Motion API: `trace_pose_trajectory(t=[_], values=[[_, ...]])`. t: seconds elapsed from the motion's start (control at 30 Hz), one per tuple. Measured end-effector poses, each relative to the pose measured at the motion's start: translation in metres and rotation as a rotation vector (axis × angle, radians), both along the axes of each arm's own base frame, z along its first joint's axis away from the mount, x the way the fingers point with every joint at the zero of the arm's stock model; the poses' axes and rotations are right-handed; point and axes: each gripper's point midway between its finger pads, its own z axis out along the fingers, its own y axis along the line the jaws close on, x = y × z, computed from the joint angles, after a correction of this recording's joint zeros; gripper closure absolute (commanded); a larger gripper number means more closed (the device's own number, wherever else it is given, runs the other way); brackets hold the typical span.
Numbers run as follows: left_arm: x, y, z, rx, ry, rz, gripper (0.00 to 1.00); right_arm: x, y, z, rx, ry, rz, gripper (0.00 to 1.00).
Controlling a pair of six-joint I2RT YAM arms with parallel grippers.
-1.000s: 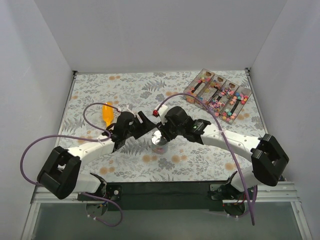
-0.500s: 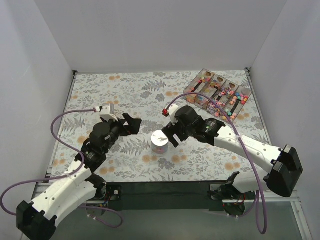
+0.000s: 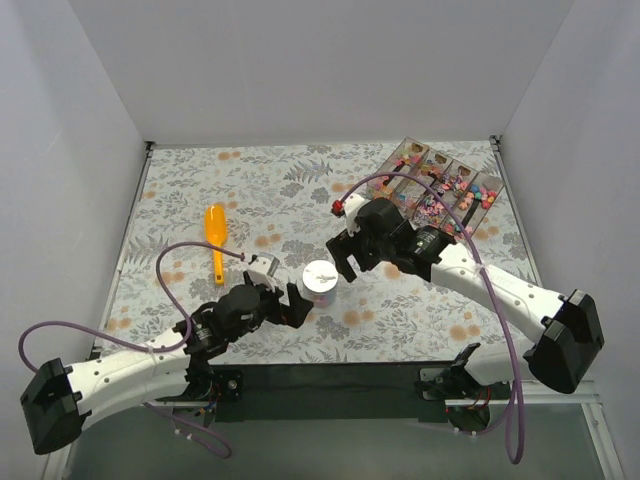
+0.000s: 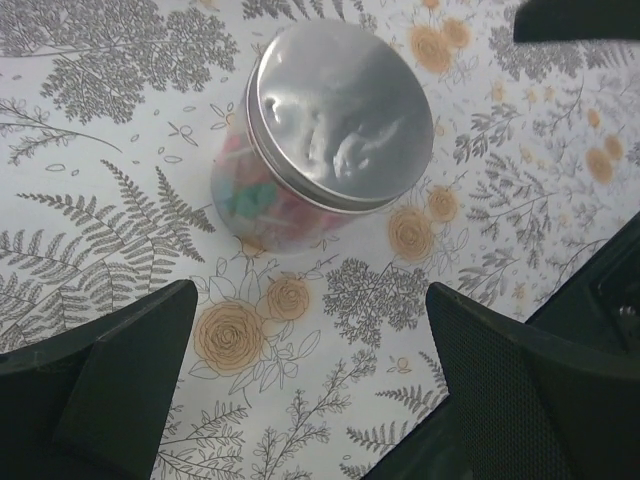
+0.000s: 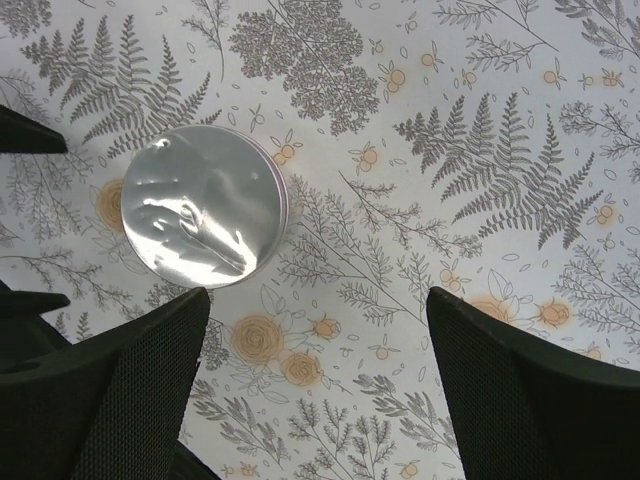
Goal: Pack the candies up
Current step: Screw the bottle lid onto the packing bottle.
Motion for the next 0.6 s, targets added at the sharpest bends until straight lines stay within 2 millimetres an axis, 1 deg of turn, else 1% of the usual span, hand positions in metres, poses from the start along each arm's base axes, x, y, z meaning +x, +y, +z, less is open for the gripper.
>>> trace_pose_trajectory(t=[0.07,0.13,0.17,0.27,0.43,0.6], values=[[-0.010,-0.003,-0.014,0.026,-0.012,-0.026,0.02,0.002,0.006,0.003,0.021,0.019,0.007,0.10],[-0.014,-0.002,-0.030,0.062,-0.020,-0.034,0.02,0.003,0.012,0.001,0.033,0.044,0.011,0.15],[-0.014,-0.002,-0.037,0.084,-0.023,-0.036,0.02,0.003,0.015,0.000,0.037,0.057,0.016,0.20],[-0.011,-0.007,-0.051,0.156,-0.057,-0.047,0.02,0.004,0.023,-0.007,0.043,0.104,0.021,0.26],[0.002,-0.018,-0.051,0.174,-0.173,-0.062,0.02,0.008,0.030,-0.021,0.049,0.180,0.017,0.29],[0.013,-0.026,-0.052,0.191,-0.270,-0.074,0.02,0.021,0.032,-0.025,0.075,0.229,0.005,0.34]])
